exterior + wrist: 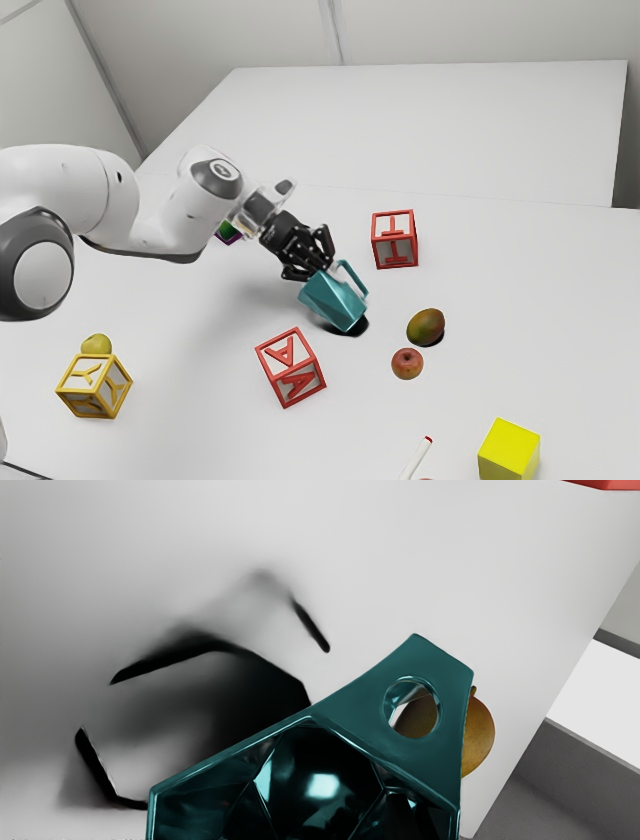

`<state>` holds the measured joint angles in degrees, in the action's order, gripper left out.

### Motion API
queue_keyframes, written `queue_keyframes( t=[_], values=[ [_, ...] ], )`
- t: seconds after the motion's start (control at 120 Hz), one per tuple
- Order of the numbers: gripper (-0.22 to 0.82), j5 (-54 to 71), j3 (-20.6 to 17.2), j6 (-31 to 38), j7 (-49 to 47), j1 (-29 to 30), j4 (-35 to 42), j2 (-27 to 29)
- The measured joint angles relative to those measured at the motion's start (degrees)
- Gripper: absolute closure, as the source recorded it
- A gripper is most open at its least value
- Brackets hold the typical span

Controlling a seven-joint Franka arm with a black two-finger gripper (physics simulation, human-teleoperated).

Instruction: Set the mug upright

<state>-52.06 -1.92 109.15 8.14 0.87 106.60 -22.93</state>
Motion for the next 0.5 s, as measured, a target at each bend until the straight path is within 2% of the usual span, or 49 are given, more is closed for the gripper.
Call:
queue_keyframes(
  t=[0.258, 0.5],
  values=[
    [0.78, 17.8, 0.0, 1.2, -1.4, -2.0, 0.4, 5.7],
    [0.78, 39.3, -0.1, 4.7, -2.5, -2.9, 0.1, 7.6]
  ],
)
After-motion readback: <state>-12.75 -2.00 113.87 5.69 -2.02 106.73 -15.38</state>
